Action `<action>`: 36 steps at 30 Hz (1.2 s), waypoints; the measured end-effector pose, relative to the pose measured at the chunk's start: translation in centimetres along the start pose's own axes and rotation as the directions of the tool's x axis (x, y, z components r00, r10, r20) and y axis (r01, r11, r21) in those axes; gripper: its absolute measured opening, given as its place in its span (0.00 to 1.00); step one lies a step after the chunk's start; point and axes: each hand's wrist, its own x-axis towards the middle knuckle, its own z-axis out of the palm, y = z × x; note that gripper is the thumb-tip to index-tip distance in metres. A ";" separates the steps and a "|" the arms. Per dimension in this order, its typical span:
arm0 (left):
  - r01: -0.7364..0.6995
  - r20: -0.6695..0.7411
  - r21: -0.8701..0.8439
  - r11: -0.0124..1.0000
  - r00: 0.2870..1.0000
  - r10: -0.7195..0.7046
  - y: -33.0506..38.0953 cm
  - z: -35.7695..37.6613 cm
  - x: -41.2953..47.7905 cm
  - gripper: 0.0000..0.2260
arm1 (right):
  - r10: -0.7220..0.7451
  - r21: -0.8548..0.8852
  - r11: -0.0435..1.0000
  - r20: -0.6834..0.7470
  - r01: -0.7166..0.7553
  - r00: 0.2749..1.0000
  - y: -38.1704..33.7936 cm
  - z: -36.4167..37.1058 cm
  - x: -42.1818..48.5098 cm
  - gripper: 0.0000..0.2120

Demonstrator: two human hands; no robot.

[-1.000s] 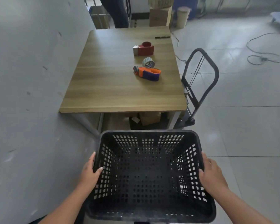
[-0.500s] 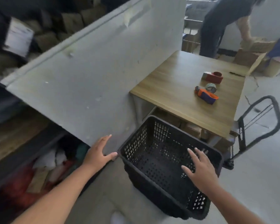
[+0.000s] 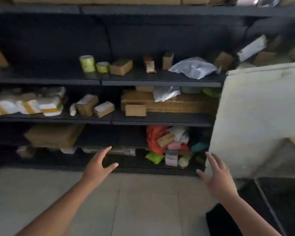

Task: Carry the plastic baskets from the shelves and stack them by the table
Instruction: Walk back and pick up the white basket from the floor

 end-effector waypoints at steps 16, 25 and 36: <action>0.563 -0.539 -0.226 0.795 0.607 -0.584 -31.7 -30.7 -22.3 0.30 | -0.724 0.232 0.661 0.448 0.714 0.525 -51.5 27.6 -2.9 0.42; 0.707 -0.652 -0.451 0.545 0.156 -0.742 -40.7 -38.0 -29.0 0.32 | -0.807 0.399 0.336 0.588 0.853 0.043 -73.4 43.4 -7.8 0.37; 0.648 -0.541 -0.705 0.288 -0.229 -0.809 -52.5 -41.1 -40.0 0.33 | -0.701 0.538 0.047 0.618 0.842 -0.355 -92.5 58.6 -23.0 0.36</action>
